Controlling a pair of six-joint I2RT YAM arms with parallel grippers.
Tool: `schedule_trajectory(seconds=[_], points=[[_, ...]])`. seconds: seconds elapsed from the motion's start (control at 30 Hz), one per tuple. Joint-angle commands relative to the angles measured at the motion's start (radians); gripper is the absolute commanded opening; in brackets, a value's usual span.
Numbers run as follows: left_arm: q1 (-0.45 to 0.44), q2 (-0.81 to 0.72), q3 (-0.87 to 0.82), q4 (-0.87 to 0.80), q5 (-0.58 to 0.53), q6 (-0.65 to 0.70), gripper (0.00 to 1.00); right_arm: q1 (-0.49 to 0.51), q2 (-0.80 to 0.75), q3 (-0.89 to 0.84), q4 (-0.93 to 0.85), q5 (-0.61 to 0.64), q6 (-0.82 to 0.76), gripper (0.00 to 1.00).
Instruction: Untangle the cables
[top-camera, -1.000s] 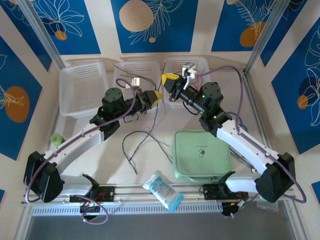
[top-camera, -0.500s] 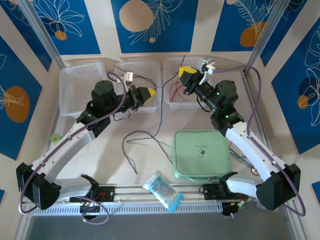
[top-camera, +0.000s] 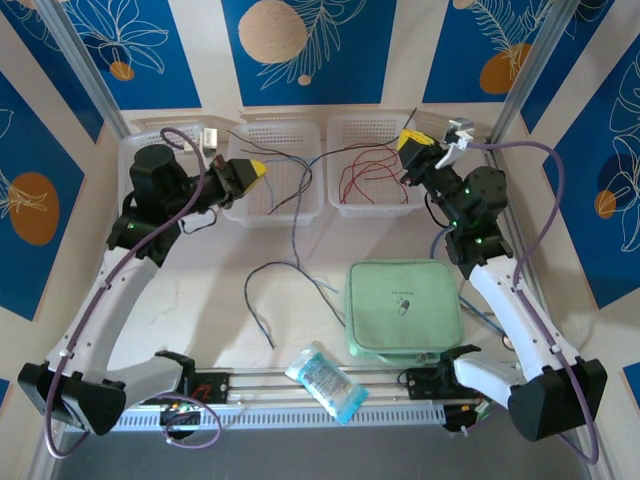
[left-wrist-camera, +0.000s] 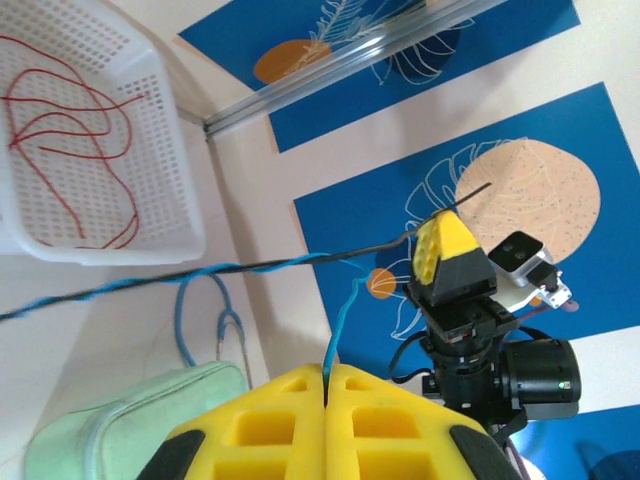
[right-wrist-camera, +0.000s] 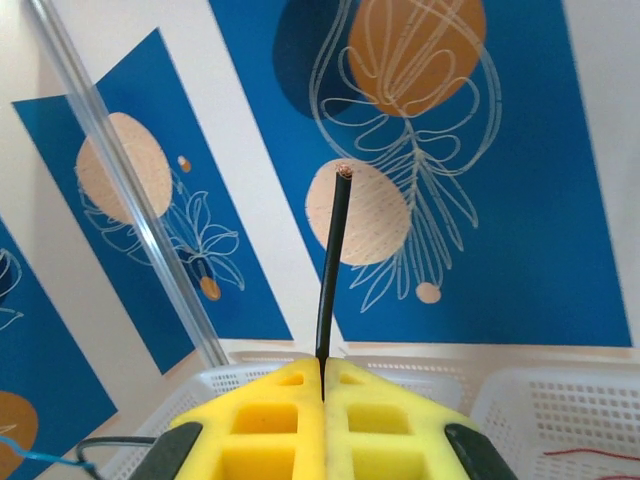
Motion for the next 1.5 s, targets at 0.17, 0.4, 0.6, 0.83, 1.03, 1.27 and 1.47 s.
schedule_trajectory(seconds=[0.17,0.4,0.6,0.83,1.03,1.27,1.47], points=[[0.169,-0.062,0.04,-0.103,0.103,0.043,0.0,-0.156,-0.077,-0.013,-0.028,-0.007,0.065,0.0],[0.283,-0.08,0.042,-0.192,0.082,0.106,0.0,-0.289,-0.128,-0.012,-0.075,-0.021,0.09,0.0],[0.397,-0.097,0.004,-0.207,0.097,0.119,0.0,-0.393,-0.159,-0.024,-0.094,-0.03,0.121,0.0],[0.529,-0.119,-0.053,-0.226,0.095,0.134,0.0,-0.467,-0.172,-0.018,-0.098,-0.041,0.148,0.0],[0.6,-0.142,-0.167,-0.167,0.066,0.113,0.0,-0.495,-0.18,-0.005,-0.113,-0.031,0.139,0.0],[0.674,-0.156,-0.263,-0.117,0.035,0.099,0.0,-0.525,-0.182,0.021,-0.124,-0.03,0.118,0.0],[0.705,-0.149,-0.313,-0.097,0.04,0.098,0.0,-0.549,-0.187,0.04,-0.129,-0.038,0.117,0.0]])
